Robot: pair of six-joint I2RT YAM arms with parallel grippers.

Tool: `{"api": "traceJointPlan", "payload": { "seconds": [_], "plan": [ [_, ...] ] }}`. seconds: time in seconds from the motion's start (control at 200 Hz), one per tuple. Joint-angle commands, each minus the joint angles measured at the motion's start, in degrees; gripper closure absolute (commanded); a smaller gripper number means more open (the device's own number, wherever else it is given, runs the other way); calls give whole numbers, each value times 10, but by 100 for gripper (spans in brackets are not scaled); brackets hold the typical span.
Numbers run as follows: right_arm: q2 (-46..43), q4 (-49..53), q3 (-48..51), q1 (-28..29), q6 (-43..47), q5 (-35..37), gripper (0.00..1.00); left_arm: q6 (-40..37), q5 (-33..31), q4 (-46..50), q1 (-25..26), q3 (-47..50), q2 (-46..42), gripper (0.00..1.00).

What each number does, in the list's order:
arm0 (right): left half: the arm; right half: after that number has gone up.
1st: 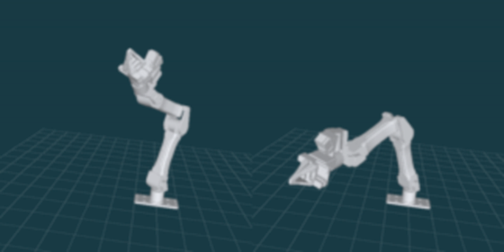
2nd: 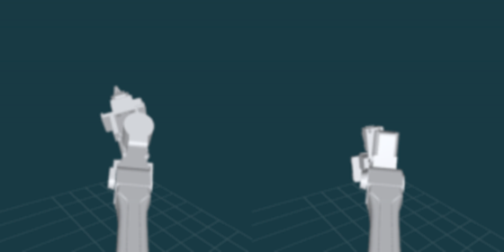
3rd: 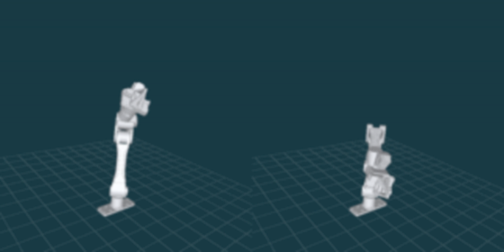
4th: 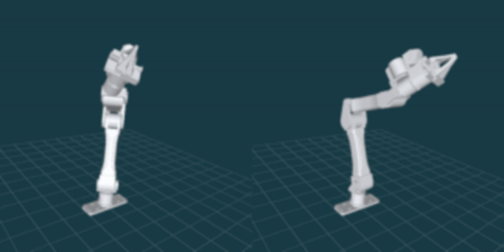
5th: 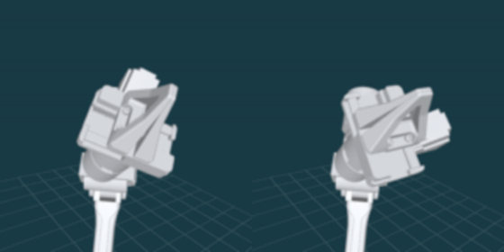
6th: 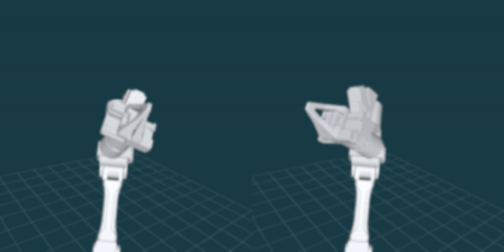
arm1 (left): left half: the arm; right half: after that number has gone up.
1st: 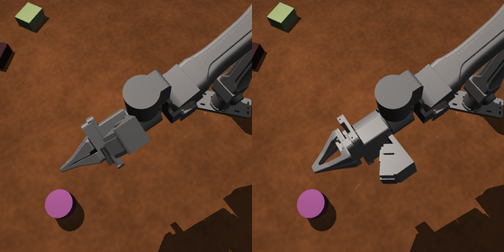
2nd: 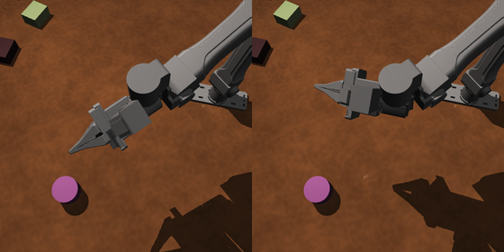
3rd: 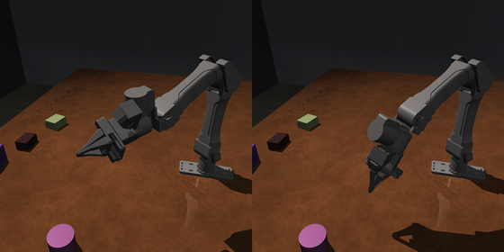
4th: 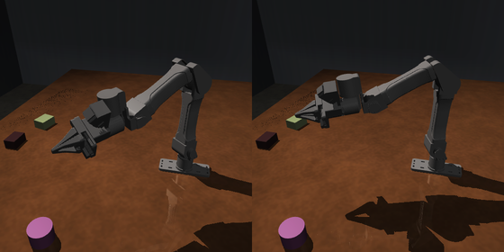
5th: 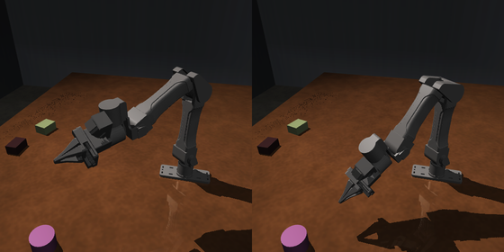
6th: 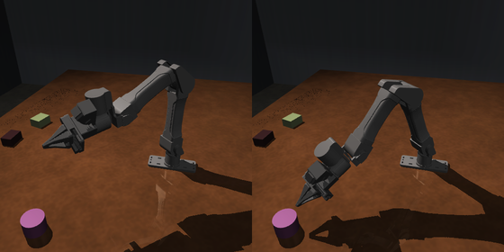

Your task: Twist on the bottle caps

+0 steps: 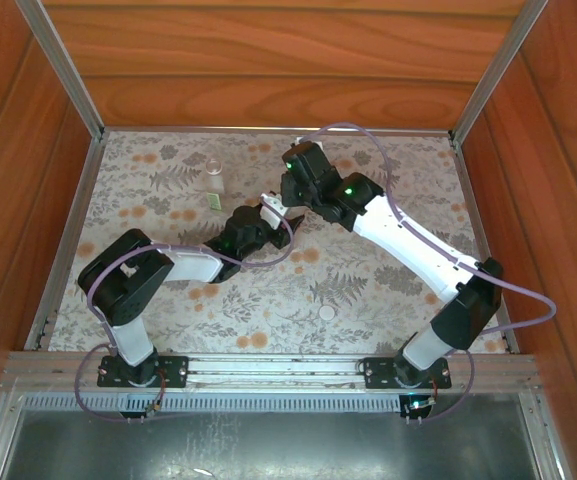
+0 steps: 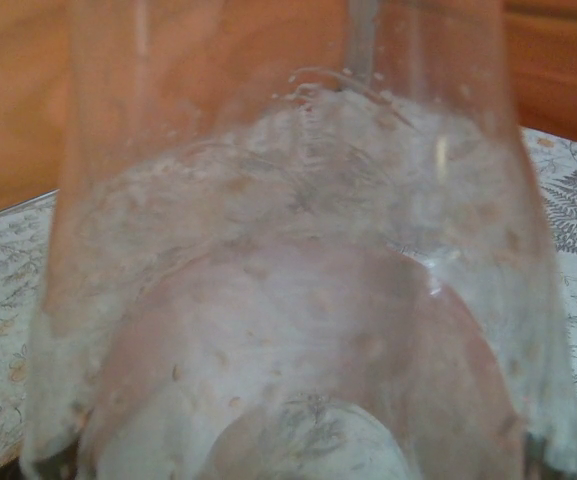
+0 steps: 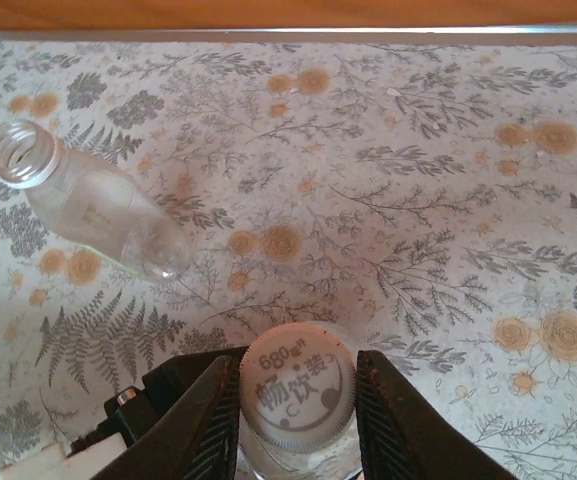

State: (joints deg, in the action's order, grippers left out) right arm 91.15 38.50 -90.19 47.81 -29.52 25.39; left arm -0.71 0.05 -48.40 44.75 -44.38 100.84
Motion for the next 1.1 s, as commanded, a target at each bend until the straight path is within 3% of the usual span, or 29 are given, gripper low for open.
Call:
{"api": "traceJointPlan", "payload": {
  "seconds": [0.0,0.07,0.135,0.215,0.365,0.465,0.57,0.67,0.765,0.885,1.094],
  "plan": [
    [11,70,30,5,-27,35,65,-12,-20,-22,2,-16,5,39],
    [-7,51,36,5,2,38,55,-16,-2,-18,0,-11,7,39],
    [-30,8,52,4,52,12,34,-24,14,-15,-1,-6,7,39],
    [-58,-35,63,3,106,-21,16,-36,30,-9,-3,3,6,39],
    [-118,-84,99,-19,176,-93,6,-34,85,-5,-22,26,-2,39],
    [-158,-95,137,-60,226,-224,7,-35,146,-5,-42,40,-11,39],
    [-194,-89,169,-104,288,-369,14,-53,299,-5,-69,50,-23,39],
    [-202,-27,159,-118,366,-424,24,-65,445,-5,-91,51,-28,38],
    [-190,43,134,-120,440,-441,26,-61,545,-5,-102,47,-24,38],
    [-174,88,115,-121,513,-472,32,-50,609,-4,-103,41,-14,38],
    [-119,121,59,-120,542,-508,42,-46,626,-3,-102,39,-6,38]
  ]
}}
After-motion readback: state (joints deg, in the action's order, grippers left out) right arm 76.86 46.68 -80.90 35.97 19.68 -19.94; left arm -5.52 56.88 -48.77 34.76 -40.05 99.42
